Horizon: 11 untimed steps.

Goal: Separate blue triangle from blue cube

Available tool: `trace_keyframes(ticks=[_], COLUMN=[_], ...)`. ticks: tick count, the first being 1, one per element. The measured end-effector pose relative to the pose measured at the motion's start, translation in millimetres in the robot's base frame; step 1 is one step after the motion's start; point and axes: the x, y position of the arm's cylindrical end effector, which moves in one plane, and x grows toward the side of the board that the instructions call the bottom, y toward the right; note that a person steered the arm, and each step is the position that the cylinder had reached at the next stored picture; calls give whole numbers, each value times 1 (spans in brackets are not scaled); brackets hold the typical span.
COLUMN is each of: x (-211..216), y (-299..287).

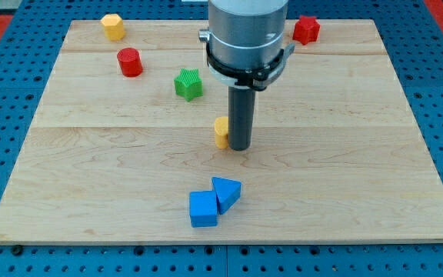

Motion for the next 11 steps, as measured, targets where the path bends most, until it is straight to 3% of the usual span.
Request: trace_keyframes(ticks=[1,2,4,6,9,11], x=[-8,-4,85,132,87,56], y=[-27,-16,49,23,-17,-11])
